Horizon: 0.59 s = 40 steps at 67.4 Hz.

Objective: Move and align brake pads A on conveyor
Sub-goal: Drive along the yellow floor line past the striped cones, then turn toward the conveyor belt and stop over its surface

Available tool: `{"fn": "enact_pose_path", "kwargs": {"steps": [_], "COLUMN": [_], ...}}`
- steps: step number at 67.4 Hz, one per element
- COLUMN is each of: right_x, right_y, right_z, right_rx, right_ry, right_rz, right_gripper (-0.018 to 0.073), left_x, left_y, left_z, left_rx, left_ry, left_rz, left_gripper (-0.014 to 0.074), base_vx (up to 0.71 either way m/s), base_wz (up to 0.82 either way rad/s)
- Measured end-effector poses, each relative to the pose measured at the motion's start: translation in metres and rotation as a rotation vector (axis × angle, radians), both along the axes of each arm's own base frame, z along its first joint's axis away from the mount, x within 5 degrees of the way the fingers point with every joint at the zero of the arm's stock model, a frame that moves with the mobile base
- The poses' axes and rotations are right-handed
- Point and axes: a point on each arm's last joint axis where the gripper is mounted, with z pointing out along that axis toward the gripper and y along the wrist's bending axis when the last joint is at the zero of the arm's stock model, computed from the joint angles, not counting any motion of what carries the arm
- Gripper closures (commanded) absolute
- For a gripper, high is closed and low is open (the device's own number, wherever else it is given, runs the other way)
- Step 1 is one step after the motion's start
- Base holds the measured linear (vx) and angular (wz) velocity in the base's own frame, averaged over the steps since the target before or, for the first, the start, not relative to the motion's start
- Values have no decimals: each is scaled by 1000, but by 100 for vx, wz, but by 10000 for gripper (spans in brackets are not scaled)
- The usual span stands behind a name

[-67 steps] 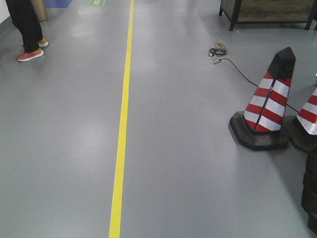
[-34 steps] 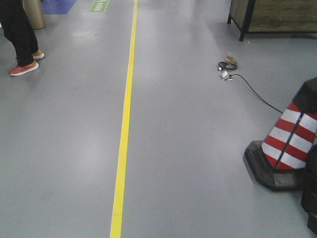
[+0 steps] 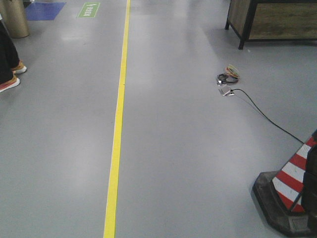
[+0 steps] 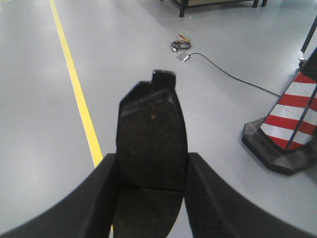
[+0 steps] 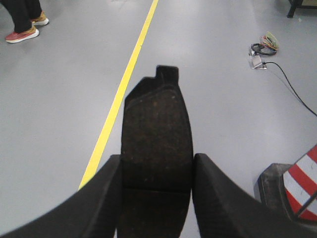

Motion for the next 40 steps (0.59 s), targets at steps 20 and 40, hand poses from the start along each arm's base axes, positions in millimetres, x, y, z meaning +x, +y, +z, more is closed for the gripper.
{"fn": "enact_pose_path", "kwargs": {"steps": [20,40], "right_x": [0,0], "right_y": [0,0], "right_z": [0,0], "right_rx": [0,0], "right_ry": [0,0], "right_rz": [0,0], "right_gripper": [564,564], "left_x": [0,0], "left_y": [0,0], "left_z": [0,0], "left_rx": [2,3], "left_ry": [0,0], "left_rz": [1,1], "left_gripper": [602,602], "base_vx": [45,31], "base_wz": [-23,-69]}}
